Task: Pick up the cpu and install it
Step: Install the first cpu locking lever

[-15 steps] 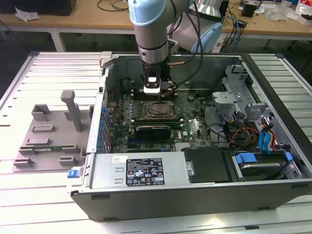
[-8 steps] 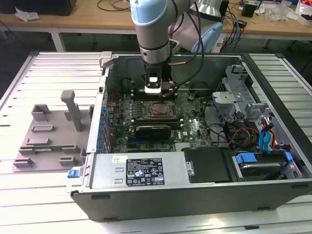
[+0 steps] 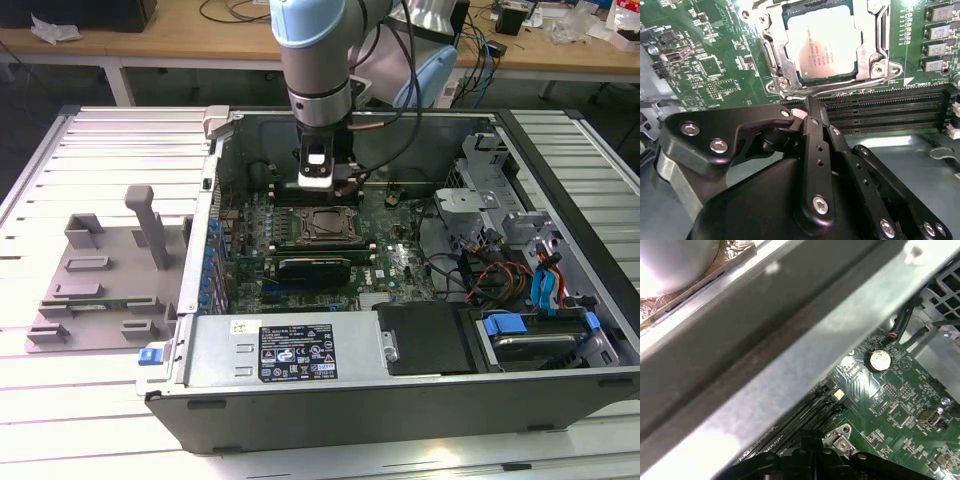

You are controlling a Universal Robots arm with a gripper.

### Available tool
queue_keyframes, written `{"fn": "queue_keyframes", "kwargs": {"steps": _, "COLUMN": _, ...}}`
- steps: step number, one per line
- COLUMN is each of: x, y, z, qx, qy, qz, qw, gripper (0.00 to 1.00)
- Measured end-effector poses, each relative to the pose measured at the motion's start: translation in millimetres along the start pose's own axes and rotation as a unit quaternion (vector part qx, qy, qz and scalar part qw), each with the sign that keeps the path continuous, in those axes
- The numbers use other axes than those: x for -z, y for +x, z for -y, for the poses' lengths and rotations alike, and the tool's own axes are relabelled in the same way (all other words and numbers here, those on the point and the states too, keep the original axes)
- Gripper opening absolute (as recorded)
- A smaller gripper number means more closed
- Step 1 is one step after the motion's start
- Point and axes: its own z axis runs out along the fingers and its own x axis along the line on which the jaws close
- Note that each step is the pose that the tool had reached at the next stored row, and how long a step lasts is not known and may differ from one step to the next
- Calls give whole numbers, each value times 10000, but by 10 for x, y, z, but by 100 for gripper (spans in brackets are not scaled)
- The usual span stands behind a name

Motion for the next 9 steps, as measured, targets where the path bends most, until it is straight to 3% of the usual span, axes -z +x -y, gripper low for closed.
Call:
{"fn": "queue_keyframes", "kwargs": {"steps": 2, "x": 39, "y": -3, "z": -8, "qx": -7, "qy": 1, "qz": 1, "qw": 10000, "gripper": 11}}
{"fn": "queue_keyframes", "kwargs": {"steps": 4, "x": 188, "y": -16, "z": -38, "qx": -23, "qy": 2, "qz": 5, "qw": 10000, "gripper": 11}}
{"fn": "queue_keyframes", "kwargs": {"steps": 8, "x": 189, "y": -15, "z": -39, "qx": -19, "qy": 19, "qz": 20, "qw": 10000, "gripper": 11}}
{"fn": "queue_keyframes", "kwargs": {"steps": 9, "x": 189, "y": -15, "z": -39, "qx": 9, "qy": 93, "qz": 68, "qw": 9999, "gripper": 11}}
